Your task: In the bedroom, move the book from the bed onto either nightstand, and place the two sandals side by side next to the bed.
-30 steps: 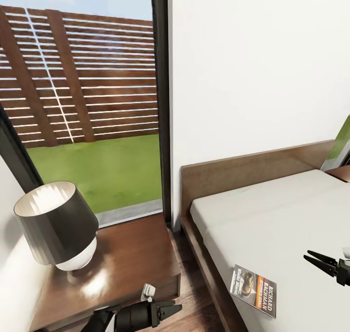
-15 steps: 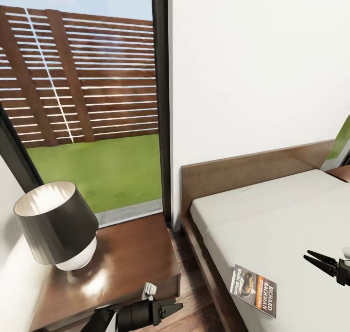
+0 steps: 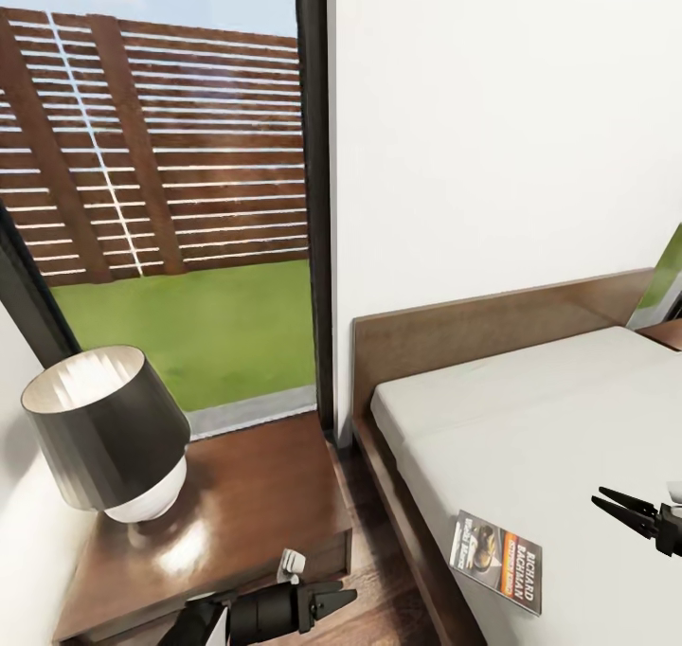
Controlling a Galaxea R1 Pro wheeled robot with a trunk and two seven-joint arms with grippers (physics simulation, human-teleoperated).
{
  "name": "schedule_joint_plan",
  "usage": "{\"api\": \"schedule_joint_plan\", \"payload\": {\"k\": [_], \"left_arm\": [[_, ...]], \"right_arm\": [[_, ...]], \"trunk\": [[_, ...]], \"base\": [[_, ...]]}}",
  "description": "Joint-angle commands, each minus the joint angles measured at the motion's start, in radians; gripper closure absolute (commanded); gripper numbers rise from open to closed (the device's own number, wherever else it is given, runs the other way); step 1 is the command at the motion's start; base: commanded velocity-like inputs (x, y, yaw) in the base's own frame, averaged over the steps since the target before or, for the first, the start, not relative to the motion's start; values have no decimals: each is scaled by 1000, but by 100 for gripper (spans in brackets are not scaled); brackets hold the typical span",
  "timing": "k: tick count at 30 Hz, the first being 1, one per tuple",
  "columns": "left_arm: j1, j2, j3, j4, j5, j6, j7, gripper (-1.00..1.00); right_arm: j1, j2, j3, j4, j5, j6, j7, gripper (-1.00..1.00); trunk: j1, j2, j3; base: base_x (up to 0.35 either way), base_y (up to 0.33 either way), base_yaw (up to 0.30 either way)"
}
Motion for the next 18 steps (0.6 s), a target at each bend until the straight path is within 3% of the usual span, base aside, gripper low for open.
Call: {"api": "schedule_joint_plan", "payload": {"k": [1,18], "left_arm": [[-1,-1,5,0,-2,11,-5,-100],[0,-1,5,0,-2,11,-6,-100]], "right_arm": [[-1,0,0,1,-3,11,3,-100],[-1,0,0,0,-3,9,3,-100]], "trunk": [[4,-8,-4],[65,-120,-54]], "base": [[0,0,0],[0,0,0]]}}
